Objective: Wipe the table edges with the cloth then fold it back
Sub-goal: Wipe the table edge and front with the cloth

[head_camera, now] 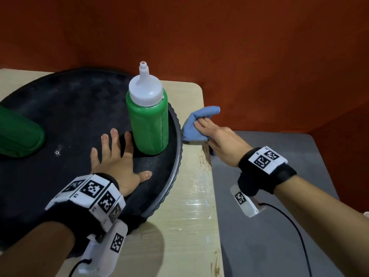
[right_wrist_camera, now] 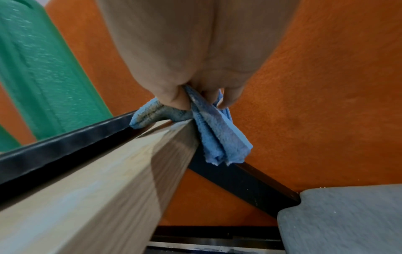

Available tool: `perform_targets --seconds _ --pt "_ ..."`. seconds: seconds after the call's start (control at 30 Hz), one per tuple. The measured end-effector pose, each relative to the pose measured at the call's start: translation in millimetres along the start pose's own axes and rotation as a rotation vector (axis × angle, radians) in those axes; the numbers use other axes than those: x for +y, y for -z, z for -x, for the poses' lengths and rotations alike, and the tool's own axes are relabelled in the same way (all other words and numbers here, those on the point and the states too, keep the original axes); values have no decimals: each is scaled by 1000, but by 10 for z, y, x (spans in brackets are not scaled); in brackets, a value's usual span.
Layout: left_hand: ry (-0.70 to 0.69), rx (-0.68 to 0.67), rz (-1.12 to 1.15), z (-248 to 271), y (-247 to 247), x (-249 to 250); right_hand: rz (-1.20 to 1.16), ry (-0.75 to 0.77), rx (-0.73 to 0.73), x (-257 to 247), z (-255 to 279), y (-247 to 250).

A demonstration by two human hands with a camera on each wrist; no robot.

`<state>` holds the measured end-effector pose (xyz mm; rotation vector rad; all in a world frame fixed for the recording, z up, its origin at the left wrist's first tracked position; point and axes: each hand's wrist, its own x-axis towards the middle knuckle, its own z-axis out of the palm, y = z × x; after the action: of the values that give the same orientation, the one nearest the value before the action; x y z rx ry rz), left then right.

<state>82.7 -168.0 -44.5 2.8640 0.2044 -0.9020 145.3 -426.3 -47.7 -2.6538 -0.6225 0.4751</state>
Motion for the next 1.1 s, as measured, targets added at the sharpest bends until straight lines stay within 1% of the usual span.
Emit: perform_targets --seconds 0.1,0.17,0.27,0.33,0.43,0.53,0.57,0.63,0.7,0.73,0.8,0.87,0.93,1.1 --pt "0 4 4 -1 -9 0 -31 -3 28 -24 -76 -39" --pt "-4 9 4 -10 -16 -2 -35 -13 32 -84 85 -94" --pt "-1 8 0 -7 -17 -13 -18 -28 1 -170 402 -190" --pt "-1 8 0 -3 -16 -4 -14 -16 -3 -142 456 -211" --pt "2 12 -4 -2 -8 4 12 -19 -8 -24 208 -141" --pt "3 10 -4 1 -12 0 -10 -12 61 -30 -29 -81" --pt "2 6 -7 0 -9 -2 -26 -19 68 -67 1 -82" --pt "1 -3 -11 -2 -4 -9 -26 -21 49 -115 224 -155" --pt "2 -10 -9 1 -2 -15 0 2 8 -144 465 -217" --pt "1 -13 -7 3 -4 -11 16 8 -18 -123 479 -202" --pt "0 -13 -2 3 -9 -6 35 -7 -23 -52 270 -104" --pt "1 -7 -1 -2 -7 -13 42 -13 12 -13 -5 -15" --pt "-2 -5 -5 -11 -11 -12 8 -15 24 -36 -66 -14" --pt "3 8 -19 -5 -5 -11 6 -12 -55 -190 647 -252"
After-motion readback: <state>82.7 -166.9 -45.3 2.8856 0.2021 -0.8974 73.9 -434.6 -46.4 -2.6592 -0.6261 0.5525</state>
